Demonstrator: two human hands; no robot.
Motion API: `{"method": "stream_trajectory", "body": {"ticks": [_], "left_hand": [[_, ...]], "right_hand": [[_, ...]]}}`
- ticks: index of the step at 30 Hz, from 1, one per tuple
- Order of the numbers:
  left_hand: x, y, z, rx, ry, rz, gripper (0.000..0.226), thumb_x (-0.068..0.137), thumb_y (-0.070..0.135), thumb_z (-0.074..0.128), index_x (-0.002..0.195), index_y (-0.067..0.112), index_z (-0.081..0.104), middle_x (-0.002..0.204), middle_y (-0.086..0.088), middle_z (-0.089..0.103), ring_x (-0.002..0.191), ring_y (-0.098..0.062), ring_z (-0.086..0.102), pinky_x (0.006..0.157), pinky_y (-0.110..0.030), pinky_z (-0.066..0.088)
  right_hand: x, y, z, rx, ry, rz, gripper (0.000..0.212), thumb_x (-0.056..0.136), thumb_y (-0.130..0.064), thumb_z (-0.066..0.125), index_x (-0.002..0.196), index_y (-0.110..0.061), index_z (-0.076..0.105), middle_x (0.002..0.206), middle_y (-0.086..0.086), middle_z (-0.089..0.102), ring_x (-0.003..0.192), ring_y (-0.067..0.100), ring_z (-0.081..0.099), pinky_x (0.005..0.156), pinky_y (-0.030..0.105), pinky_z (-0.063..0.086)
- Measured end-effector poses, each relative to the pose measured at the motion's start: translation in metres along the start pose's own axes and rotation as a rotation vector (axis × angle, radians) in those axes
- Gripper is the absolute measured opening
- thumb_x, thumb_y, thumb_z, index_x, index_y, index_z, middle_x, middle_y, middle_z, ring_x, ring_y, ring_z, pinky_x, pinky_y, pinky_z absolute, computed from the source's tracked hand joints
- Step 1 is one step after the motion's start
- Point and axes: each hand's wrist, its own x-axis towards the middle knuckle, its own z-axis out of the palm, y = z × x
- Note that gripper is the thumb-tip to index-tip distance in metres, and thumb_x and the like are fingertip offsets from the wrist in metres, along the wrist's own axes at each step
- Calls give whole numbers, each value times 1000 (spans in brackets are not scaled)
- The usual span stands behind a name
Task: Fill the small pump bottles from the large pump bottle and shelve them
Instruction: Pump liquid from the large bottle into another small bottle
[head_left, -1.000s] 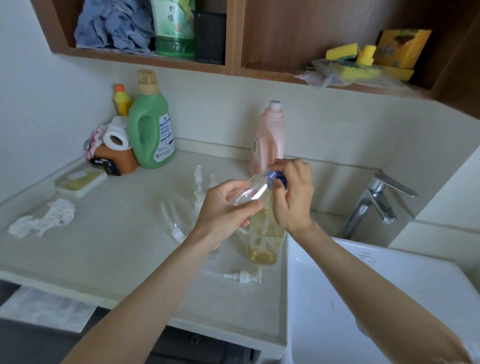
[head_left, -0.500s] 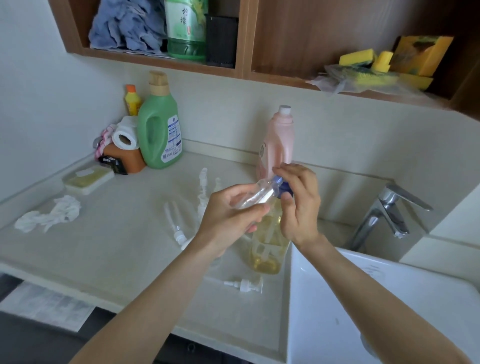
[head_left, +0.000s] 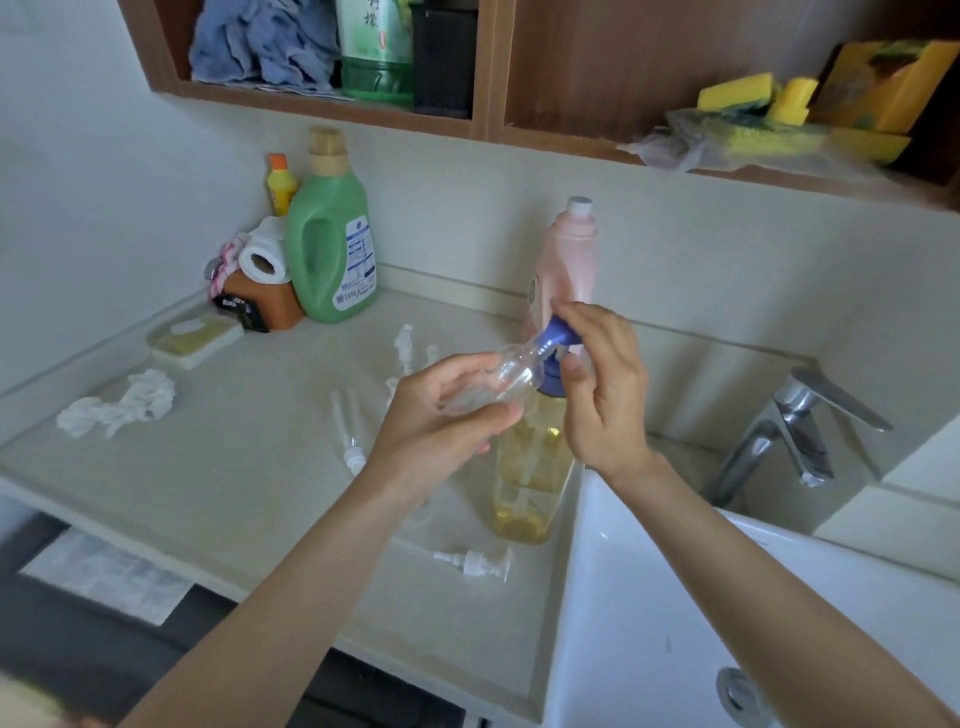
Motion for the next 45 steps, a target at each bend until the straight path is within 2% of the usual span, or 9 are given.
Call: {"method": "stream_trajectory", "body": {"ticks": [6,9,12,16,23,29,35,41,45], "left_hand": [[-6,1,6,28,49,14,40,74,11,79,101,36,64,98,12,72,68,-5,64,58,-18,49],[-7,-6,12,41,98,20,37,80,1,71,96,34,66,86,14,72,63,-10,61,55,-20,50],[-9,-8,14,47,136,-6,34,79,2,72,100,29,67,96,9,72,62,-11,60,53,-19,49],[-9,-8,16,102,187,2,32,77,5,75,101,24,67,100,9,72,60,-11,61,51,-19,47],[-14,3,23,120,233,40,26,79,3,72,101,16,67,98,-1,72,67,-20,62,52,-20,49],[-16,0,27,94,258,51,26,78,10,74,96,28,68,95,4,72,70,-12,66,57,-20,52],[-14,-8,27,123,262,-4,25,79,10,74,103,14,70,82,3,68,61,-16,58,53,-21,49],[-14,-4,29,135,275,-12,26,81,-1,65,105,8,63,96,-1,67,56,-16,57,50,-23,46],[-11,1,30,74,259,28,17,84,-1,65,100,3,60,83,1,64,57,-23,52,46,-23,40]], "right_hand": [[-5,7,4,111,0,-51,61,102,-41,27,108,7,65,111,14,62,108,27,55,96,31,42],[-9,8,9,100,36,-28,37,93,-18,41,98,4,70,98,17,65,98,26,56,91,22,39],[-13,7,11,121,59,-9,39,76,-7,39,96,3,71,94,17,65,98,22,54,90,23,39],[-15,7,12,143,39,-9,40,75,-5,40,100,3,70,99,16,65,100,26,56,86,38,46],[1,9,-4,195,-56,-24,39,88,-11,40,114,6,64,115,14,61,111,19,51,98,25,40],[-8,12,3,247,-26,-58,59,102,-39,29,114,9,62,115,19,60,114,28,52,103,32,39],[-11,11,13,194,126,-9,35,77,-5,40,90,1,72,95,12,69,95,20,58,86,31,46],[-9,1,5,164,51,16,38,77,-5,39,98,1,71,103,13,67,101,22,56,94,20,39],[2,-2,-5,172,-19,68,44,80,-10,37,110,3,66,113,13,64,109,22,54,98,18,37]]}}
